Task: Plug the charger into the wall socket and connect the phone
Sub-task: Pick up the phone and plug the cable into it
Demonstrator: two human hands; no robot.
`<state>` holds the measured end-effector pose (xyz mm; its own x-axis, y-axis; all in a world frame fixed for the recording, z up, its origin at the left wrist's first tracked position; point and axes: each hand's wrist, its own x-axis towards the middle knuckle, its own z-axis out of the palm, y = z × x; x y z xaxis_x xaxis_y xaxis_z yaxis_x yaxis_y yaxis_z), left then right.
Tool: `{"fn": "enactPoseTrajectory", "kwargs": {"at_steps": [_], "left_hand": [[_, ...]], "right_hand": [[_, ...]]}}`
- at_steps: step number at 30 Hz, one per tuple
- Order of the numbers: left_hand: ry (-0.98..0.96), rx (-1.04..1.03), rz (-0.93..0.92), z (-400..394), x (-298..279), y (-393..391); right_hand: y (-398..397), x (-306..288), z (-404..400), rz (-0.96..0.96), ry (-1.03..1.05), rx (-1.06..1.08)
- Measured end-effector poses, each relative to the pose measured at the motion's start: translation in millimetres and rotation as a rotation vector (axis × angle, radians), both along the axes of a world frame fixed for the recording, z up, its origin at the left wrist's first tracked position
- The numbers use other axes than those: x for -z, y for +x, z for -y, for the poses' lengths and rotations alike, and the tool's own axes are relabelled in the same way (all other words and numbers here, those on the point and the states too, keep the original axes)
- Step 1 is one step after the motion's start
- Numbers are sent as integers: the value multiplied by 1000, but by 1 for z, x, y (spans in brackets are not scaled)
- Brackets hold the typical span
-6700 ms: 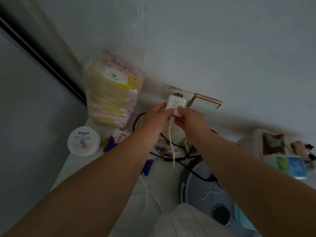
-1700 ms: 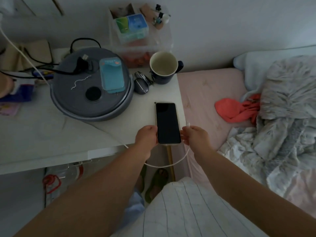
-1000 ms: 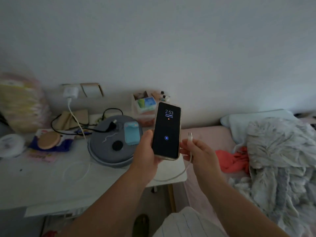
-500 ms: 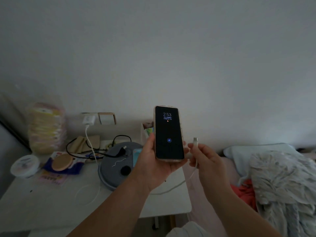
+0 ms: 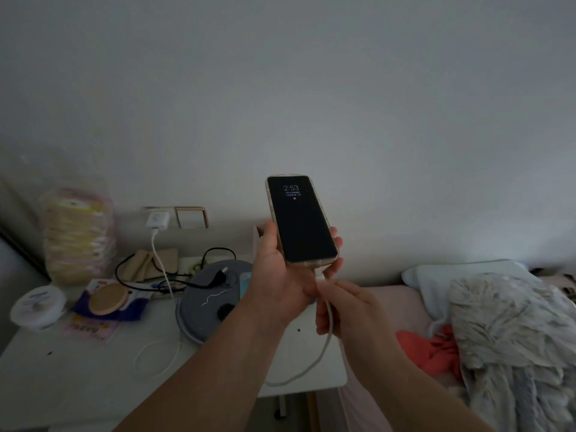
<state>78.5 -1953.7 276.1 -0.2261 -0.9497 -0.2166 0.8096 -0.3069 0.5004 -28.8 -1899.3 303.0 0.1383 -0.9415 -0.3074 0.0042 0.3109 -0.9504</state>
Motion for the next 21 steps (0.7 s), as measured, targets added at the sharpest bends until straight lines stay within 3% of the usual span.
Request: {"fn": "enactPoseTrajectory", "kwargs": {"at_steps": [21], "left_hand": [[-32,-30,135,-28,5,-6]], "right_hand": [[6,17,-9,216,236,105]]}}
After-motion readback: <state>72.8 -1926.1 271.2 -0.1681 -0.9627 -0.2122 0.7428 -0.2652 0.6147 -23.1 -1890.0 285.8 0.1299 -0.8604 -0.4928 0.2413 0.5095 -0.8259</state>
